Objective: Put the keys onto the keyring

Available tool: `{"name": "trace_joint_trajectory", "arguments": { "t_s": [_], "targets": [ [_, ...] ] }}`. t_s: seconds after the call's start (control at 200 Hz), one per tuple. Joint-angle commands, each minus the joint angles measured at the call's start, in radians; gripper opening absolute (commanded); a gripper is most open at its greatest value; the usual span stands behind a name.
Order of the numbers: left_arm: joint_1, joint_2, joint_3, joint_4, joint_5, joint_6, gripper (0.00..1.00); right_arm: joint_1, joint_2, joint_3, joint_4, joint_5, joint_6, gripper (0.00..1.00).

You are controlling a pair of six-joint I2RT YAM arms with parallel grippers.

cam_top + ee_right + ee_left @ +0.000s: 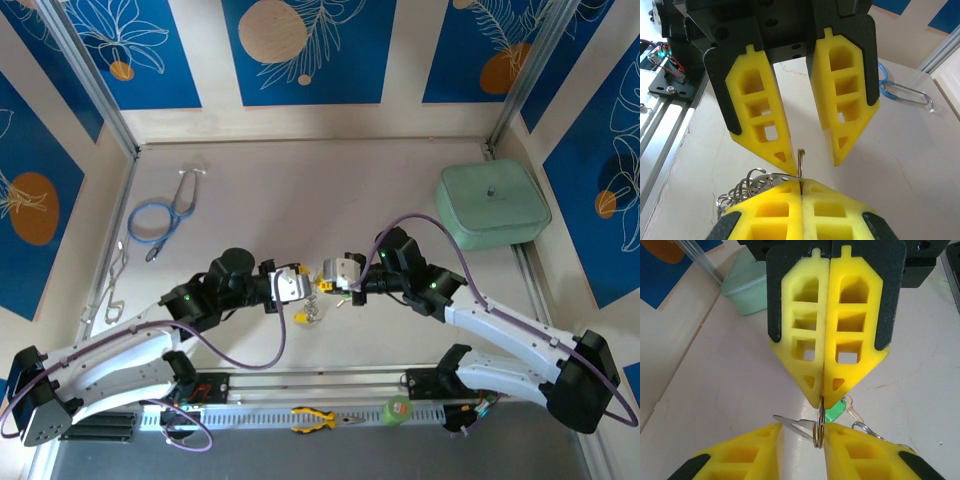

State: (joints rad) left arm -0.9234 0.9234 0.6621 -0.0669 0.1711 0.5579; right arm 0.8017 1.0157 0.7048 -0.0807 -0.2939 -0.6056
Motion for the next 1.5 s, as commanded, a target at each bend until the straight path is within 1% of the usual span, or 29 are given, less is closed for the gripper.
{"name": "trace_joint_trajectory", "arguments": {
  "t_s": [0.0, 0.11, 0.22, 0.4, 0.45, 0.48, 0.515, 0.535, 0.595, 0.735, 1.08, 1.18, 1.24, 1.425, 1.495],
  "targets": [
    [-0.003, 0.001, -0.007, 0.016, 0.008, 0.004, 0.26, 0.013, 0.004, 0.037, -0.002, 0.001, -0.01, 0.0],
    [-0.002, 0.0, -0.007, 0.021, 0.01, 0.002, 0.19, 0.02, 0.011, 0.043, -0.003, 0.006, -0.011, 0.0],
    [-0.003, -0.001, -0.006, 0.028, 0.011, 0.001, 0.14, 0.028, 0.015, 0.049, -0.004, 0.003, -0.007, 0.0],
    [-0.003, -0.006, -0.021, 0.072, 0.014, -0.005, 0.0, 0.032, 0.009, 0.046, -0.002, 0.006, 0.011, 0.0],
    [-0.003, -0.011, -0.027, 0.083, 0.016, -0.007, 0.0, 0.029, -0.006, 0.029, 0.012, 0.017, 0.018, 0.0],
    [-0.003, -0.014, -0.03, 0.088, 0.016, -0.006, 0.0, 0.024, -0.014, 0.017, 0.022, 0.023, 0.023, 0.07],
    [-0.003, -0.018, -0.034, 0.094, 0.017, -0.007, 0.0, 0.017, -0.024, 0.003, 0.03, 0.027, 0.026, 0.19],
    [-0.002, -0.019, -0.036, 0.098, 0.02, -0.006, 0.0, 0.013, -0.029, -0.004, 0.03, 0.027, 0.026, 0.22],
    [-0.003, -0.025, -0.044, 0.111, 0.031, -0.003, 0.0, 0.0, -0.033, -0.018, 0.024, 0.019, 0.024, 0.25],
    [-0.003, -0.028, -0.049, 0.118, 0.066, 0.006, 0.0, -0.004, -0.018, -0.01, 0.007, 0.007, 0.012, 0.26],
    [-0.003, -0.028, -0.039, 0.109, 0.084, 0.004, 0.0, -0.001, 0.003, 0.002, -0.005, -0.011, -0.008, 0.21],
    [-0.004, -0.026, -0.036, 0.108, 0.085, 0.004, 0.0, -0.001, 0.003, 0.0, 0.006, -0.009, -0.011, 0.16],
    [-0.003, -0.025, -0.035, 0.104, 0.088, 0.004, 0.0, -0.001, 0.001, -0.002, 0.019, -0.014, -0.002, 0.11],
    [-0.003, -0.024, -0.038, 0.114, 0.084, -0.004, 0.0, -0.003, -0.005, -0.005, 0.032, -0.059, 0.004, 0.0],
    [-0.002, -0.022, -0.037, 0.119, 0.078, -0.009, 0.0, -0.003, -0.008, -0.004, 0.035, -0.084, 0.013, 0.0]
  ]
}}
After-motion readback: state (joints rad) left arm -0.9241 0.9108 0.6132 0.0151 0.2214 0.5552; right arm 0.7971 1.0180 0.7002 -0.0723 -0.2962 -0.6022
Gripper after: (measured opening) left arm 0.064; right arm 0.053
